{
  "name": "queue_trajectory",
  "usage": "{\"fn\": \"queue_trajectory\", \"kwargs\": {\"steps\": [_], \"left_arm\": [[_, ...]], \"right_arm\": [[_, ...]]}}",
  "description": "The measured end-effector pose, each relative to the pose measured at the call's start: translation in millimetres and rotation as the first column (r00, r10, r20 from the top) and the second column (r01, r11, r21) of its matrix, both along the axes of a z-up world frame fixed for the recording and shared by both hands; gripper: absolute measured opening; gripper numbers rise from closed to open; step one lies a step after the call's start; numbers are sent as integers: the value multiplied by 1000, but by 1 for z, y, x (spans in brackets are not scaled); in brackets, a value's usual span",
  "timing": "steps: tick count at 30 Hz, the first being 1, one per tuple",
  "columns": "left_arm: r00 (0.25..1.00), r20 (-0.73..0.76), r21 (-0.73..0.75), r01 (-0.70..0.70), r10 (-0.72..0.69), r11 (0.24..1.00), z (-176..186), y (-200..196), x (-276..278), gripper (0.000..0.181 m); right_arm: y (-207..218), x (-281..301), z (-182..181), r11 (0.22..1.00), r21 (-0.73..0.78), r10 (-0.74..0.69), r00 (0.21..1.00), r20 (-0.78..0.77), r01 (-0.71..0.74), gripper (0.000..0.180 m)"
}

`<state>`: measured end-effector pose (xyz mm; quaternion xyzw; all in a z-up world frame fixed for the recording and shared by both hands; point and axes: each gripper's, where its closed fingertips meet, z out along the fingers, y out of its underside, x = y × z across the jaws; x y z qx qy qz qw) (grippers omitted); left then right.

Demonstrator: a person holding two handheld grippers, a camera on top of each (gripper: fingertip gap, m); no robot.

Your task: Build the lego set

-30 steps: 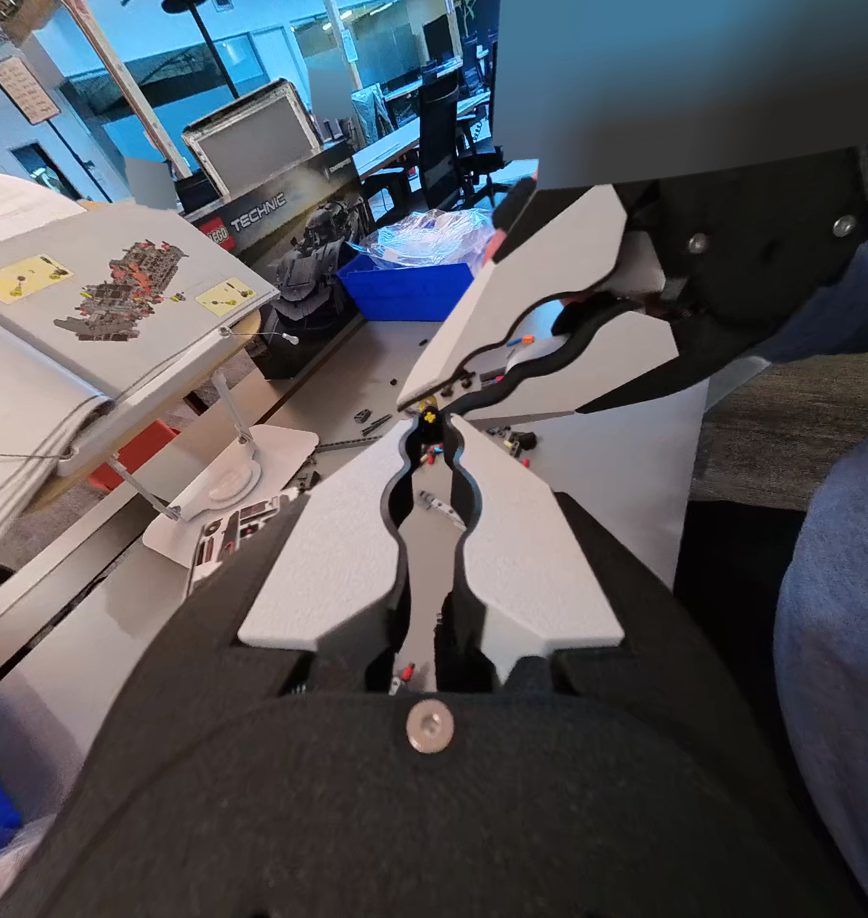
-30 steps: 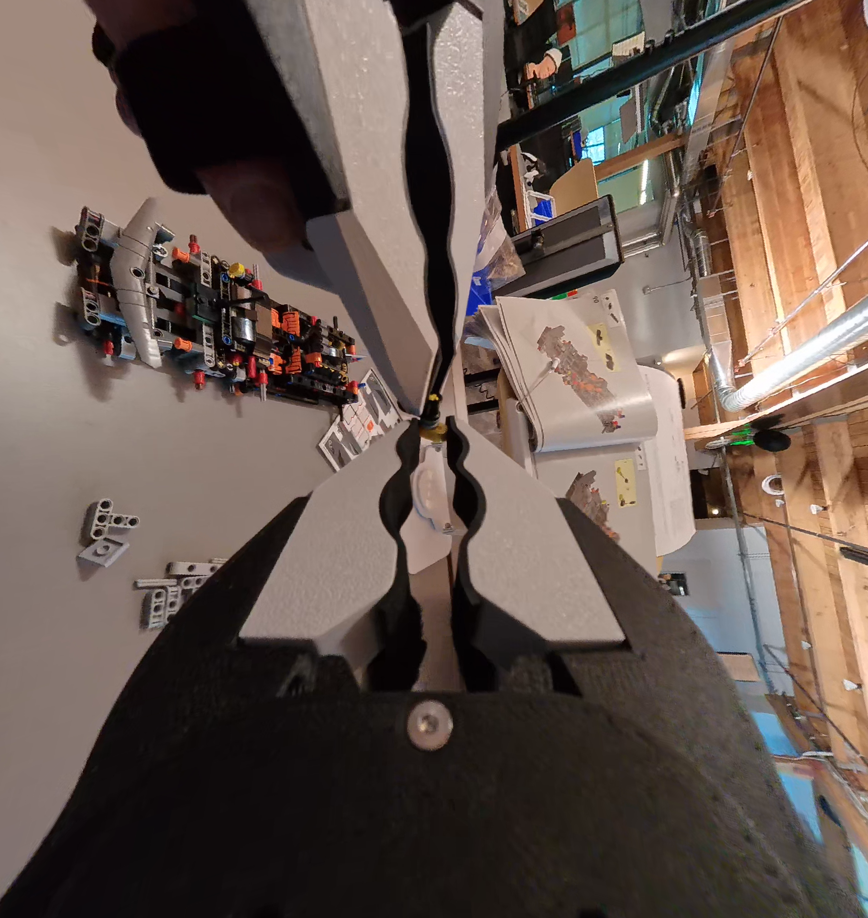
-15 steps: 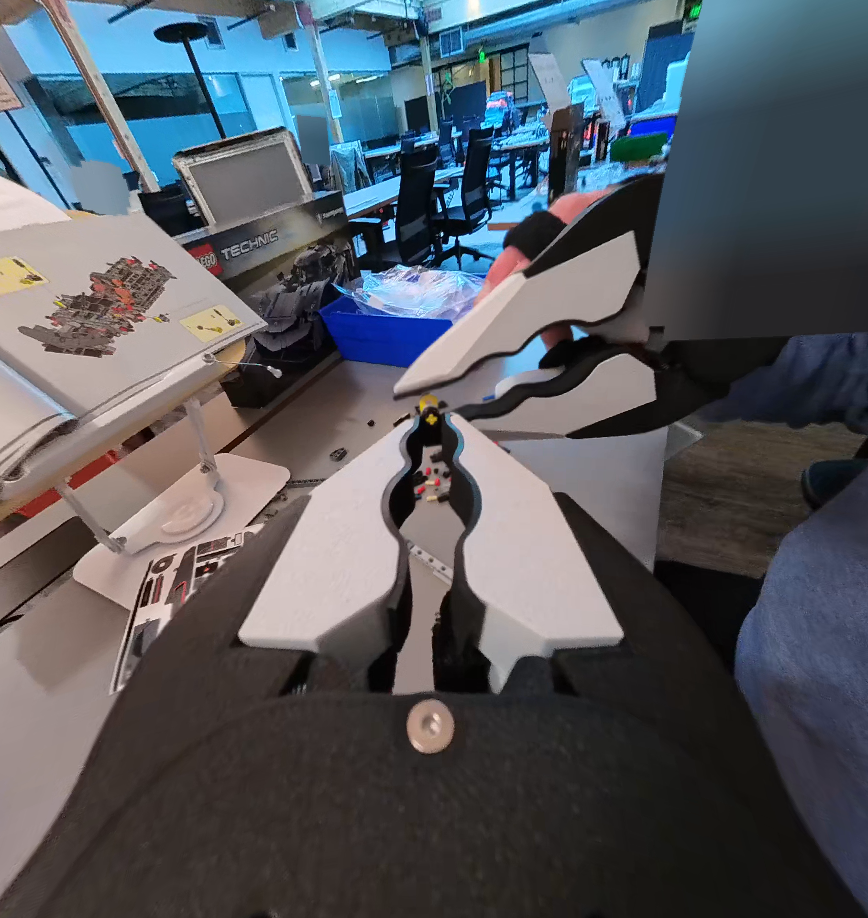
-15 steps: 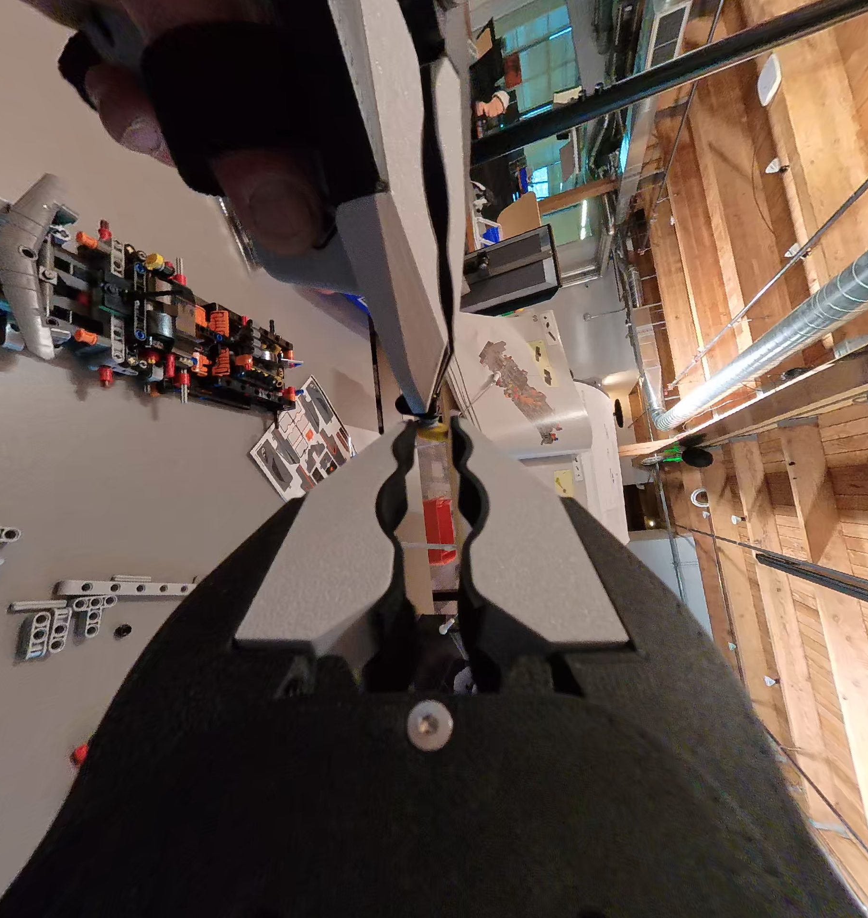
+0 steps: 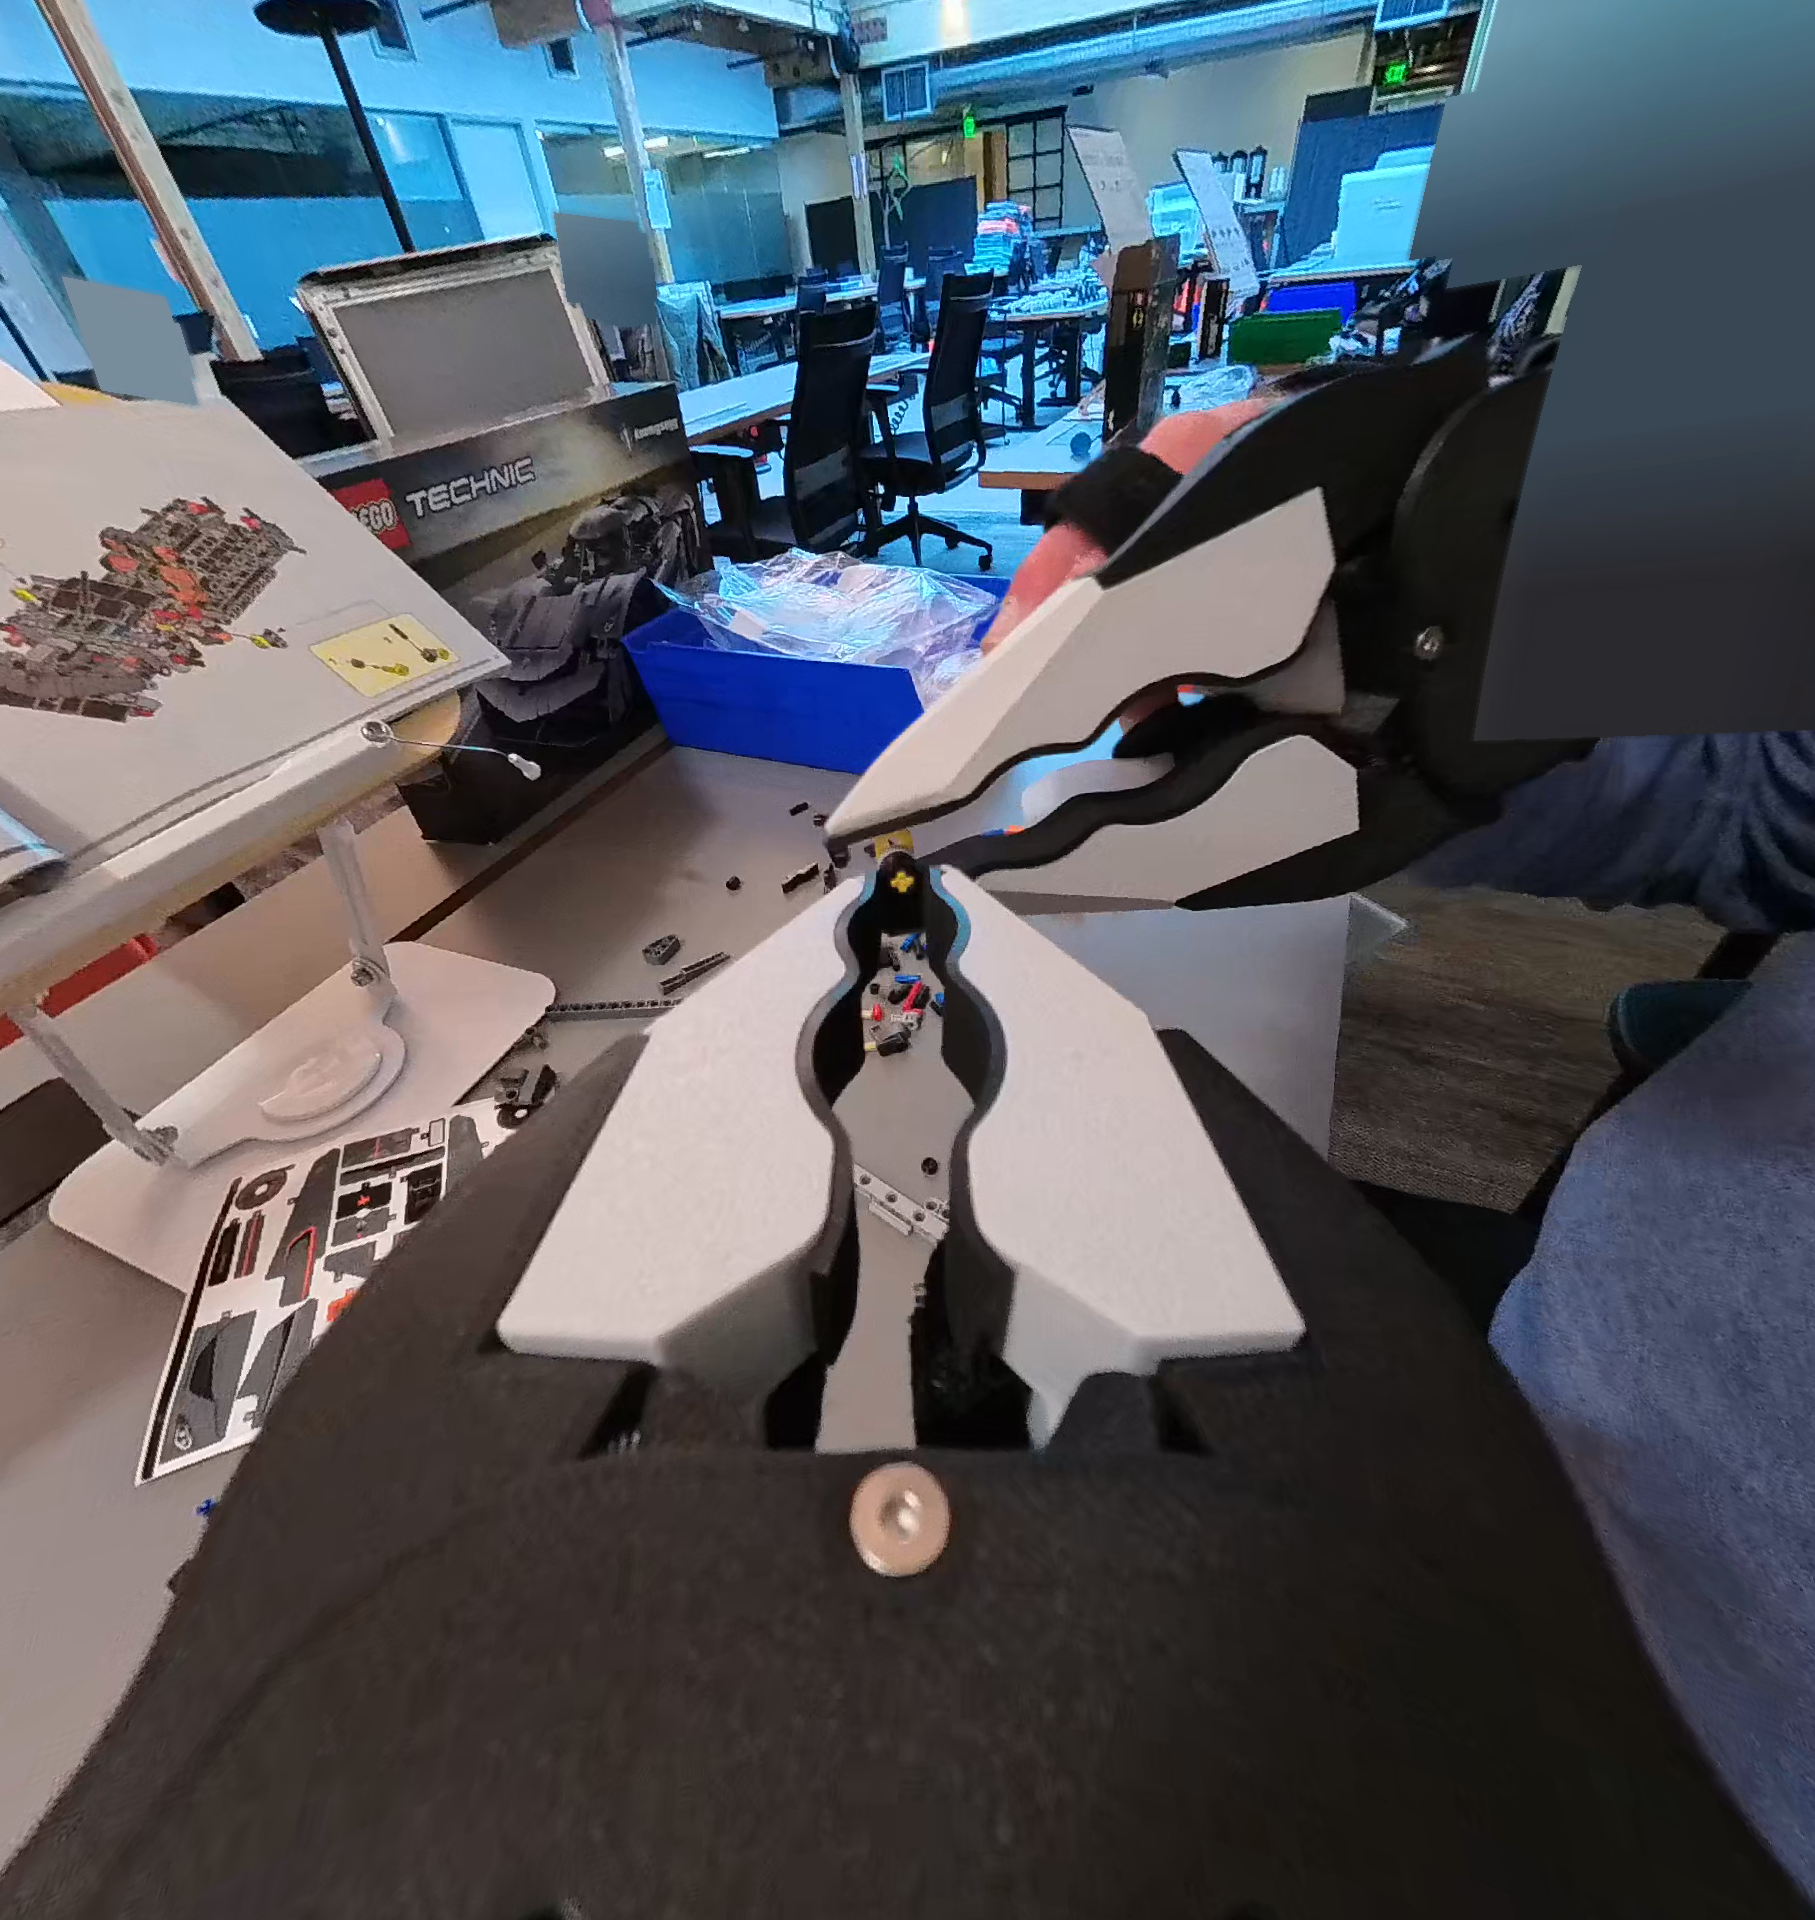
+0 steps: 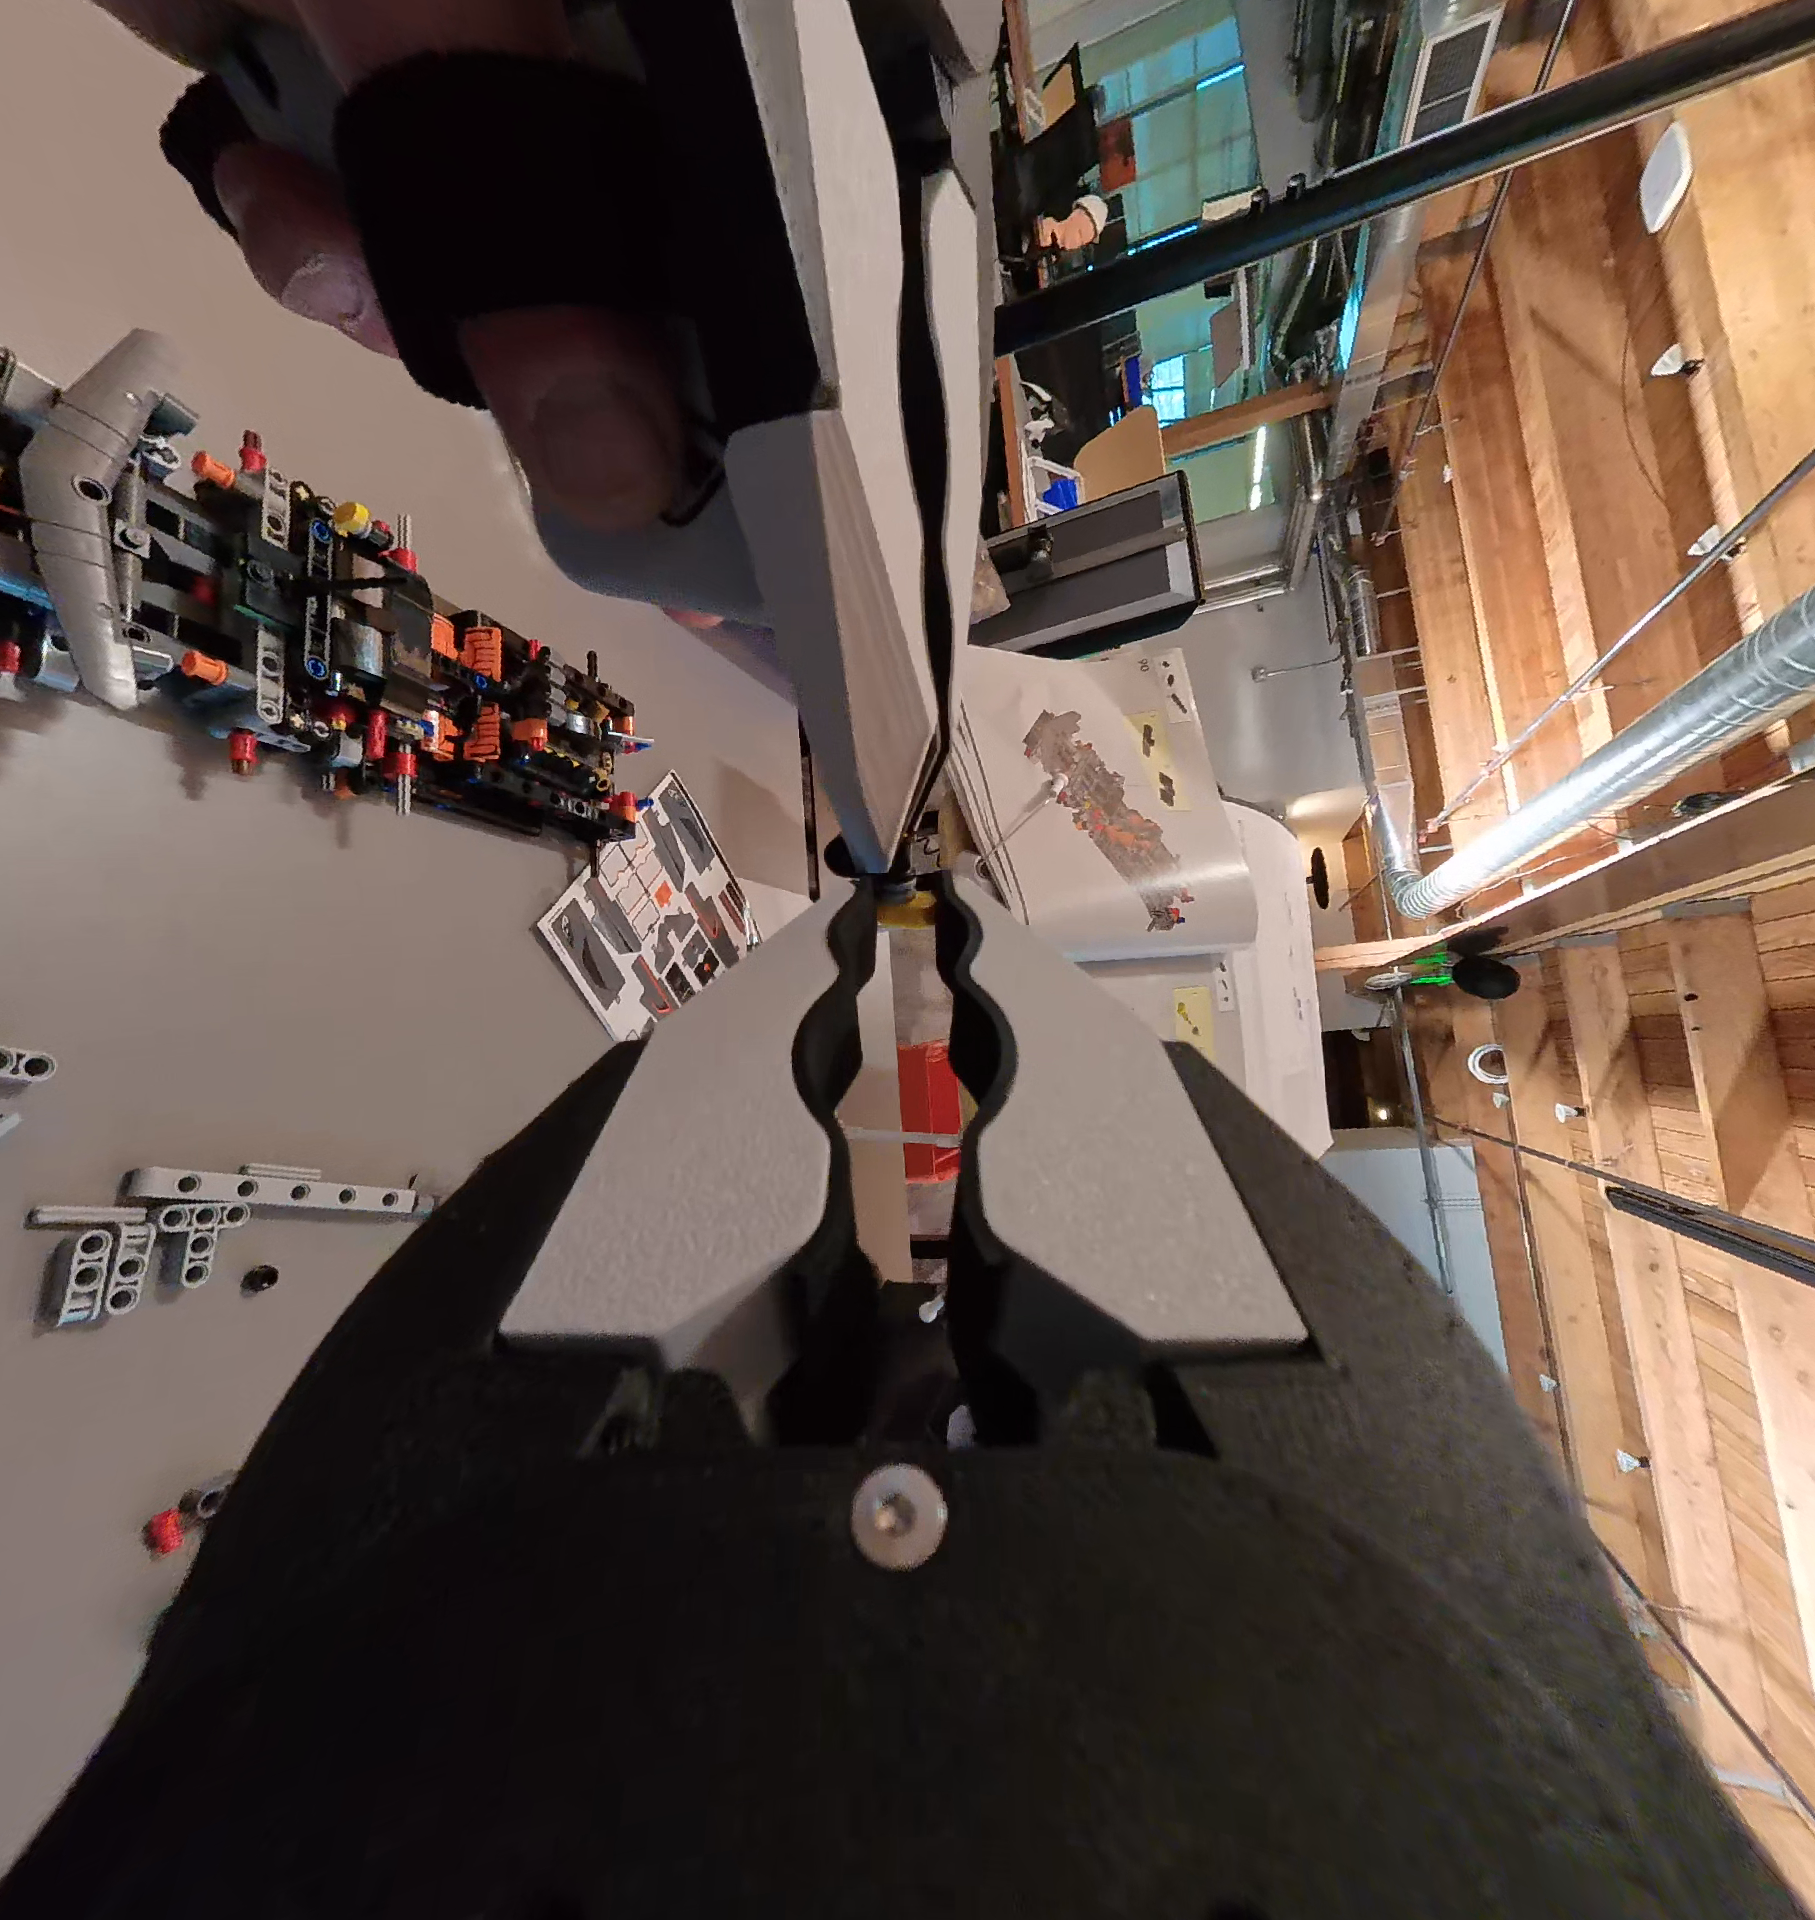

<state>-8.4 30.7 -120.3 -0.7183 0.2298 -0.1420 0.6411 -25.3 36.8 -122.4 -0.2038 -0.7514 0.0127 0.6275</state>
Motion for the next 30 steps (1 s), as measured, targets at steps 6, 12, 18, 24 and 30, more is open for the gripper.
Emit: {"fn": "queue_trajectory", "kwargs": {"steps": [6,12,18,24,30], "left_arm": [[1000,-22,-16,-8,7,1000,-2,3,1,10],[998,-60,11,-36,37,999,-2,4,0,8],[997,-39,14,-66,66,998,-5,6,-1,5],[995,-32,37,-89,90,995,-5,6,-1,4],[996,-31,22,-82,83,996,-6,6,1,5]], "right_arm": [[3,1,-2,999,31,-11,1000,27,10,7],[5,0,-3,999,39,-25,999,28,24,7],[7,0,-9,998,-52,-32,999,36,34,7],[7,1,-11,982,-183,-33,999,43,40,7],[8,3,-13,980,-197,-31,999,43,39,7]]}}
